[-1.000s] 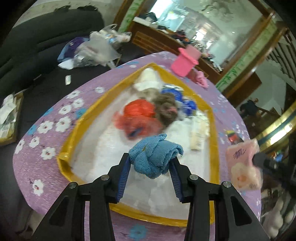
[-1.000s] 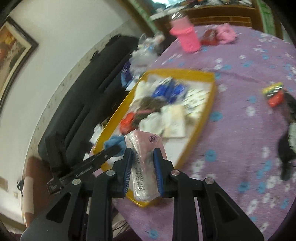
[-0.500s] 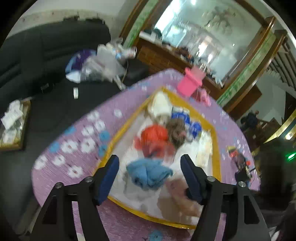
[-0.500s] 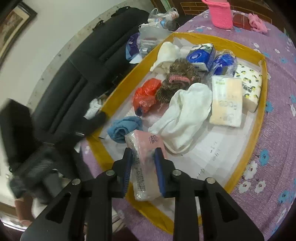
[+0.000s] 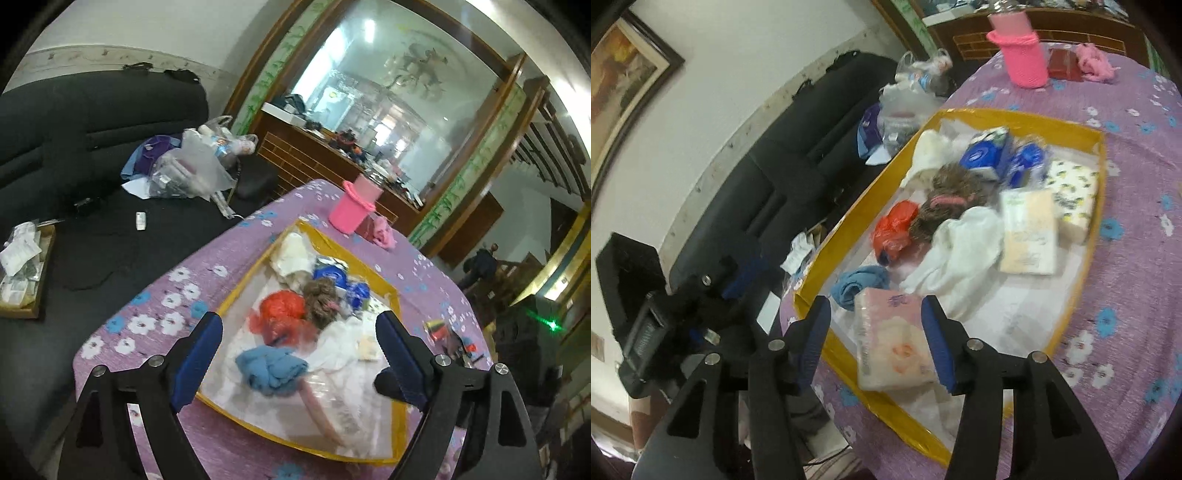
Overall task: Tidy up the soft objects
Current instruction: 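Lower blue cloth and pink pack into the yellow tray and open both tools, then move left tool to striped sponge pack while right tool approaches red-and-blue knit item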
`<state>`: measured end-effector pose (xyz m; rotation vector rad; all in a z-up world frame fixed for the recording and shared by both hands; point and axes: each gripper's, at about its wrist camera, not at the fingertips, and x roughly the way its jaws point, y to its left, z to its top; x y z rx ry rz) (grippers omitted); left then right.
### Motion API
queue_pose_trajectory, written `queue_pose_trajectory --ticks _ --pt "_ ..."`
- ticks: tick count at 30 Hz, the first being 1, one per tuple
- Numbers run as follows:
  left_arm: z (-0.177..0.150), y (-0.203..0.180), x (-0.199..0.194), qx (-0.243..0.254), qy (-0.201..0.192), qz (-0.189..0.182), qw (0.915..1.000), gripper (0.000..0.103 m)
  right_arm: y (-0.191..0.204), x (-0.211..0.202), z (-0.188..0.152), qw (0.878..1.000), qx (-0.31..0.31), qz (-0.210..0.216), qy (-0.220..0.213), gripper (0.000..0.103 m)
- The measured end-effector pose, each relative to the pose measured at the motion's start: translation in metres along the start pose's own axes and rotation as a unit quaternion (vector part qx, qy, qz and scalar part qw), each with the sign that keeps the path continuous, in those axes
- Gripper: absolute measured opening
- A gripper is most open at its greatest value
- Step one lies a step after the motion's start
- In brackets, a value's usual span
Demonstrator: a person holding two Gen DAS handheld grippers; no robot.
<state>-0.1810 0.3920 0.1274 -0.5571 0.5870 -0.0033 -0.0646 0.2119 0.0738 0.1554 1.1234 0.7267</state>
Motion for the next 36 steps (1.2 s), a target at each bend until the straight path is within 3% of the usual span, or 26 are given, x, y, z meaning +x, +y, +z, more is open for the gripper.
queue_pose_trajectory --ticks 7,13,18,24,33,36 --pt "-0.003 -0.038 0.001 0.053 0.02 -0.014 0.9983 0.088 -0.034 -0.056 -0.016 0.999 0.019 -0.03 -0.04 0.05" --pt "-0.016 -0.086 0.018 0.097 0.052 -0.038 0.9932 0.089 -0.097 -0.129 -0.041 0.991 0.064 -0.084 -0.086 0.05" --pt "-0.025 -0.123 0.042 0.127 0.095 -0.065 0.9851 0.089 -0.17 -0.201 -0.064 0.971 0.134 -0.154 -0.128 0.049" --pt "-0.027 -0.171 0.071 0.161 0.137 -0.086 0.9736 0.088 -0.231 -0.264 -0.079 0.946 0.196 -0.199 -0.167 0.049" --pt "-0.015 -0.236 0.135 0.214 0.19 -0.079 0.9549 0.088 -0.289 -0.288 -0.073 0.933 0.237 -0.201 -0.183 0.049" --pt "-0.012 -0.261 0.164 0.249 0.21 -0.07 0.9431 0.088 -0.306 -0.288 -0.062 0.931 0.247 -0.199 -0.181 0.049"
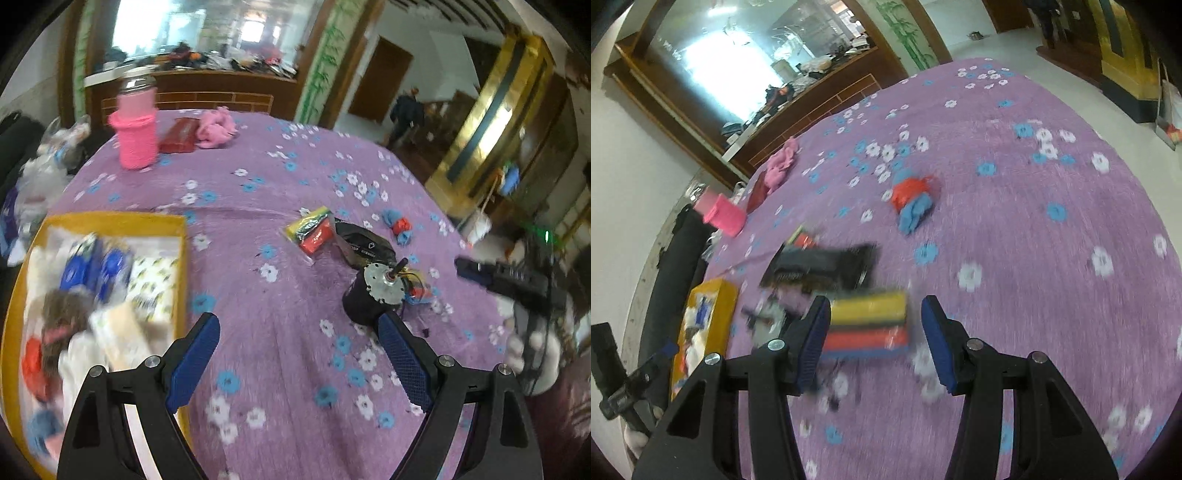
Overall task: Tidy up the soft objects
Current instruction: 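Move left tool to striped sponge pack while right tool approaches red-and-blue knit item, then grasp striped sponge pack with left tool while right tool grasps red-and-blue knit item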
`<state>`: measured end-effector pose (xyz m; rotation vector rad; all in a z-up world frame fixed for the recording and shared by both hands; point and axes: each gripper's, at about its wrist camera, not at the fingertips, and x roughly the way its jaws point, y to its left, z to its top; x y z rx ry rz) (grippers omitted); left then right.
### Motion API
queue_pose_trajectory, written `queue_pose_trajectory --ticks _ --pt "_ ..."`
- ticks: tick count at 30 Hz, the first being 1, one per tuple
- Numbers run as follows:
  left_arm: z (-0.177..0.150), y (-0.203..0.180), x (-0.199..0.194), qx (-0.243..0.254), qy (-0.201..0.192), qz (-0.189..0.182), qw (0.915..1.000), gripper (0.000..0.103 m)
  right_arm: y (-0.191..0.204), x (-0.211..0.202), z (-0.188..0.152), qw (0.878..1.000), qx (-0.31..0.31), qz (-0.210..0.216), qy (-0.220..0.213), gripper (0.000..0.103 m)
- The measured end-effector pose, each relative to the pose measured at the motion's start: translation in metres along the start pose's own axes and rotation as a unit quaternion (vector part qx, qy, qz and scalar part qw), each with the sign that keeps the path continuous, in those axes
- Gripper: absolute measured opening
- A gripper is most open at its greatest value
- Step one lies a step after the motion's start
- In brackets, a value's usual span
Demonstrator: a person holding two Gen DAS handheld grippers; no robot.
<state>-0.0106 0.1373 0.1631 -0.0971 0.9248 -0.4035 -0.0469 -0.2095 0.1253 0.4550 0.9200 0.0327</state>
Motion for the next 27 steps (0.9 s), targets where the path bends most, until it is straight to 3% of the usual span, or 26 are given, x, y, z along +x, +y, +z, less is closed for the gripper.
queue_pose_trajectory --ticks 5,11,18,23,27 --pt "0.042 -0.016 0.051 0.068 0.028 0.044 0.9963 0.088 -0.004 0.03 0.044 0.999 -0.006 -0.054 -0.006 0.049" --pt "0.082 -0.023 0.127 0.136 0.057 0.061 0.9873 0.087 -0.001 0.08 0.079 0.994 -0.023 -0.107 0.019 0.049" --pt "0.097 -0.03 0.195 0.21 0.088 0.058 0.9719 0.087 0.004 0.117 0.086 0.992 -0.032 -0.114 0.042 0.049" --pt "0.102 -0.042 0.221 0.258 0.095 0.045 0.9605 0.087 -0.002 0.125 0.089 0.992 -0.033 -0.115 0.048 0.049" --pt "0.1 -0.046 0.237 0.27 0.104 0.033 0.9566 0.086 -0.002 0.125 0.092 0.992 -0.034 -0.111 0.052 0.049"
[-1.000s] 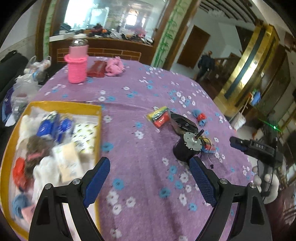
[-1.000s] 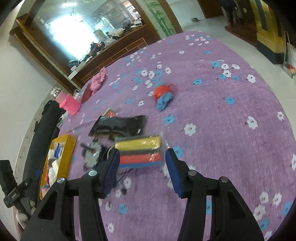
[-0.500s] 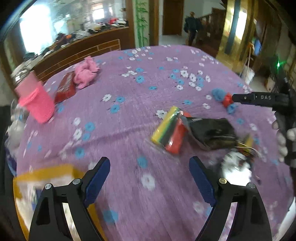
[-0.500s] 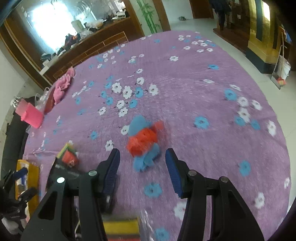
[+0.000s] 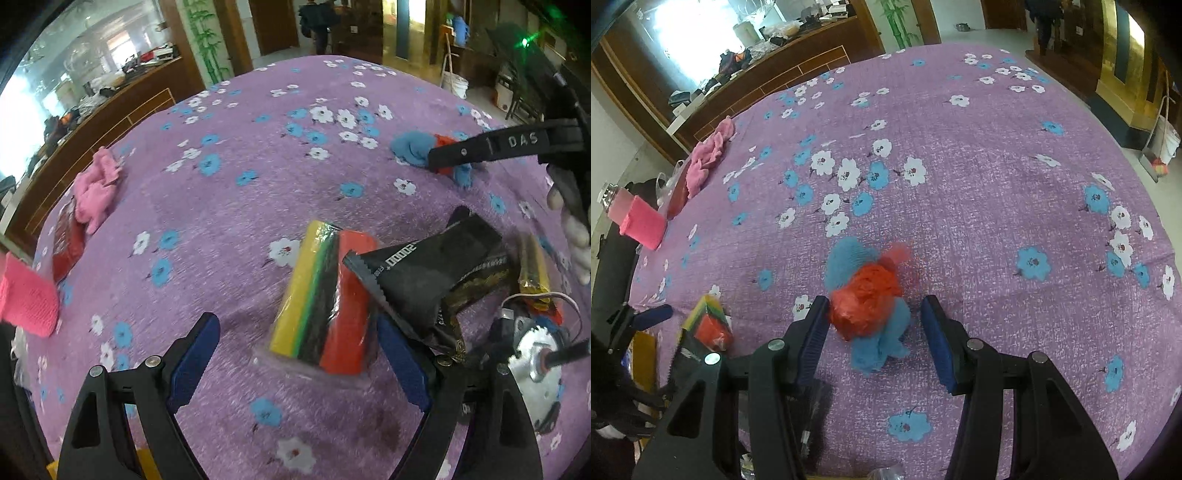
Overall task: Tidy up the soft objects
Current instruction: 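Grasp striped sponge pack with left tool while right tool grasps red-and-blue knit item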
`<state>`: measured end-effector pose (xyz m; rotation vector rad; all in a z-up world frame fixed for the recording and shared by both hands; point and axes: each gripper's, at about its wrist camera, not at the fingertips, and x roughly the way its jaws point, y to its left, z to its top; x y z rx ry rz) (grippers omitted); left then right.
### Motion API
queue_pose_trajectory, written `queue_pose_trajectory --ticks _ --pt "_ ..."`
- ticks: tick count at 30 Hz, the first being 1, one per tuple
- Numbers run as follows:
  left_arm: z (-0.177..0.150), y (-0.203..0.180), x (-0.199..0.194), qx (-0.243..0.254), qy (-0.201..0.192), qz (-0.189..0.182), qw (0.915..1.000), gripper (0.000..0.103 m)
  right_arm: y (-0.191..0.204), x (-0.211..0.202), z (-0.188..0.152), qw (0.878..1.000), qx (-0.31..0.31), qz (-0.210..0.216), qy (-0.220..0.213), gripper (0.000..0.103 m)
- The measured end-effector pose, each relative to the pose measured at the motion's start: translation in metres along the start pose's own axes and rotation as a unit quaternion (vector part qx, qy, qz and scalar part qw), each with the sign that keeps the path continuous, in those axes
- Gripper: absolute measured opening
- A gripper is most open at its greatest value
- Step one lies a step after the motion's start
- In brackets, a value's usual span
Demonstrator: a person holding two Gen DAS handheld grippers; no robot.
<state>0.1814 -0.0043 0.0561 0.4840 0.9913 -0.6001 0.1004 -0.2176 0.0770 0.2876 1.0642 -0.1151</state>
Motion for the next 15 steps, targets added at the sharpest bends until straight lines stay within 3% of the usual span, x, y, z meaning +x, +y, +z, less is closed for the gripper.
queue_pose_trajectory --ticks 2,4,6,7,8,10,15 --pt "0.0 0.0 0.005 -0.003 0.002 -0.005 1.0 0.085 -0.001 -0.001 0.0 1.0 0.002 0.003 0.0 0.049" --pt "-0.001 -0.001 0.009 -0.002 0.007 -0.016 0.9999 0.075 -0.001 -0.001 0.0 1.0 -0.001 0.002 0.0 0.049" --pt "-0.001 -0.002 0.006 -0.007 0.002 -0.033 0.9994 0.048 0.0 -0.001 -0.001 1.0 -0.006 -0.002 -0.003 0.047" --pt "0.0 -0.002 0.004 -0.011 0.0 -0.032 0.9994 0.045 0.001 -0.001 -0.001 1.0 -0.01 -0.005 -0.005 0.036" --pt "0.0 -0.002 0.001 -0.014 -0.006 -0.028 0.9995 0.043 0.002 -0.001 -0.002 1.0 -0.013 -0.011 -0.01 0.033" --pt "-0.002 -0.002 -0.005 -0.025 -0.015 -0.03 0.9991 0.038 0.002 -0.002 -0.003 1.0 -0.014 -0.013 -0.016 0.033" --pt "-0.012 0.003 -0.032 -0.06 -0.04 -0.02 0.9972 0.037 -0.003 -0.019 -0.007 1.0 -0.001 0.002 -0.028 0.033"
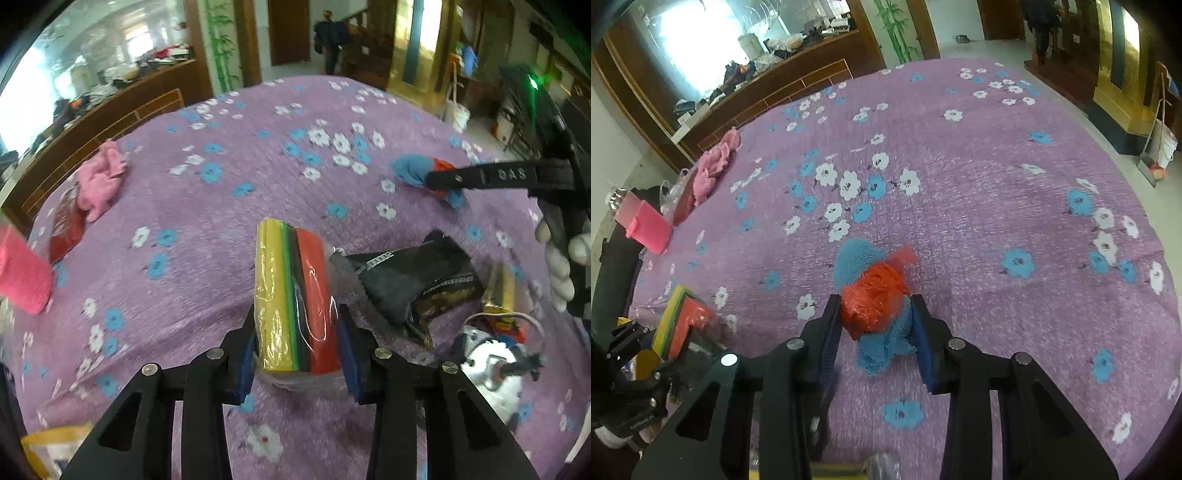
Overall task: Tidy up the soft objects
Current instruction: 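Grasp striped sponge pack with left tool while right tool grasps red-and-blue knit item, then carry both items over the yellow tray and open both tools to drop them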
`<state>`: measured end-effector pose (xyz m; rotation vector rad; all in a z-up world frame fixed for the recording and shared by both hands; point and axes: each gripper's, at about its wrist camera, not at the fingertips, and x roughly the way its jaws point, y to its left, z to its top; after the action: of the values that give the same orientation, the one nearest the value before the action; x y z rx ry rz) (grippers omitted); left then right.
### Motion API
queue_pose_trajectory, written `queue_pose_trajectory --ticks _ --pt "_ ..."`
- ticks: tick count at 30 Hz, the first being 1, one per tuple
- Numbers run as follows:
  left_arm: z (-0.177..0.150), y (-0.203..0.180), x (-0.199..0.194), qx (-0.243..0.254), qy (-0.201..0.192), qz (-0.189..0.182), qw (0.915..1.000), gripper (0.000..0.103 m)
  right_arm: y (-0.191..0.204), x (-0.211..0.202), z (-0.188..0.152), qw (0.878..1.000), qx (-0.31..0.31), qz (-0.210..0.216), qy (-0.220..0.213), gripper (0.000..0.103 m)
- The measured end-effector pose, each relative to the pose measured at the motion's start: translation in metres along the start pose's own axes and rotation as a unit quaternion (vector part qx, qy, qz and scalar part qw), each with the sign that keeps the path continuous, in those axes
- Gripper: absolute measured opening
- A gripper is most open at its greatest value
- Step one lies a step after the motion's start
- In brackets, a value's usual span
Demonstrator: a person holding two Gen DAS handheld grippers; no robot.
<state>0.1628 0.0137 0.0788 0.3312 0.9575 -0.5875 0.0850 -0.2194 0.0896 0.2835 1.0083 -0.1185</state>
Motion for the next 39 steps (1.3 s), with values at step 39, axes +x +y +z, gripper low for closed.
queue_pose_trajectory --ticks 39 --pt "-0.316 0.042 -0.249 -0.293 -0.105 0.018 0.9501 0.038 0.248 -0.085 -0.17 0.962 -0.167 0.207 0.063 0.034"
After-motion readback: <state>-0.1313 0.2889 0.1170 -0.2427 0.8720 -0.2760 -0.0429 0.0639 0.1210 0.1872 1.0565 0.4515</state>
